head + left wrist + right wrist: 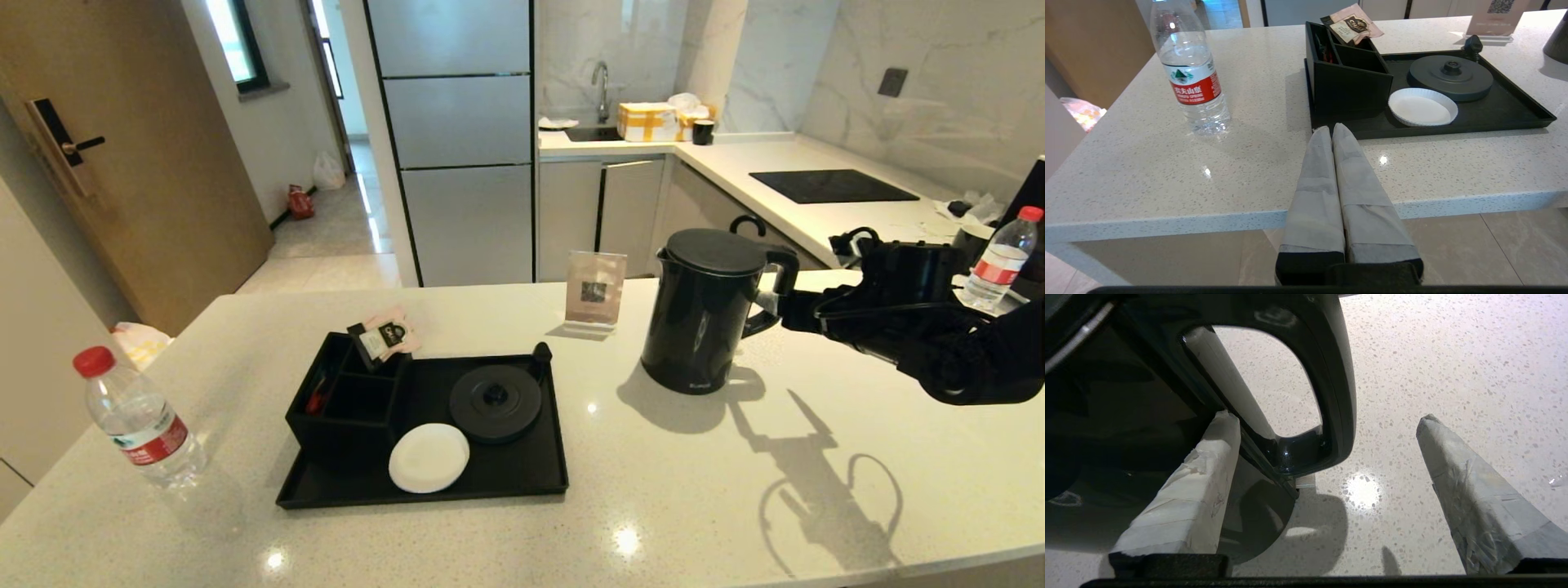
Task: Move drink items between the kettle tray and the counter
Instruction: Return the kettle to its original position
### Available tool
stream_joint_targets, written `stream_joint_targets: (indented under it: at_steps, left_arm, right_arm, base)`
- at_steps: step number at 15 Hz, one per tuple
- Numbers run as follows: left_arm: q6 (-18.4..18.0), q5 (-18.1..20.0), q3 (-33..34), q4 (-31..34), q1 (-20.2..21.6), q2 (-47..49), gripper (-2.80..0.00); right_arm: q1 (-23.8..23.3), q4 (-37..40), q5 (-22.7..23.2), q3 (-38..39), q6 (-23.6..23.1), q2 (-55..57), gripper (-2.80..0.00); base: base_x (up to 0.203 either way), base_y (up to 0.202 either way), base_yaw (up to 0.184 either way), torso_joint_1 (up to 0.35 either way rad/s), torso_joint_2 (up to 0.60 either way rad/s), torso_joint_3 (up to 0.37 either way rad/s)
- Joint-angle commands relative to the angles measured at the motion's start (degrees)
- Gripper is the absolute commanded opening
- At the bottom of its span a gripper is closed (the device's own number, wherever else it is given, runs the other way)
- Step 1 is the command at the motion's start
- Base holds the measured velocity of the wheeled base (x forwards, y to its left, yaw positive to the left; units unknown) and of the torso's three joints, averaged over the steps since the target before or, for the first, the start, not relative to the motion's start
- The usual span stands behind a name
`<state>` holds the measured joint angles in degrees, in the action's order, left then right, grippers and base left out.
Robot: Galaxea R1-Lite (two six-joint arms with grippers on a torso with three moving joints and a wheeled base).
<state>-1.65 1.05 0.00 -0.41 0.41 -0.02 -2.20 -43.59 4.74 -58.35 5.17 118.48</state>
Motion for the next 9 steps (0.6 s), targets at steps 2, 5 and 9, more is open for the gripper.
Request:
stream_joint_targets:
  at_steps: [2, 5, 9]
  left_arm:
    - [-0.02, 0.01, 0.00, -0.02, 0.02, -0.06, -2.80]
    - [-0.02, 0.01, 0.00, -0.02, 0.02, -0.06, -2.80]
    - [-0.02, 0.01, 0.00, -0.02, 0.02, -0.06, -2.80]
  right_arm:
    - [-1.02, 0.17, 1.09, -4.07, -0.05, 3.56, 0.00]
    - [-2.27, 2.41, 3.53, -9.03, -0.07, 6.59, 0.00]
    - [-3.65, 4.76, 5.88, -14.01, -0.23, 9.60, 0.00]
  base:
    - [0.000, 0.000, 0.000, 0.000, 0.00, 0.000]
    - [0.000, 0.000, 0.000, 0.000, 0.00, 0.000]
    - [0.000, 0.000, 0.000, 0.000, 0.00, 0.000]
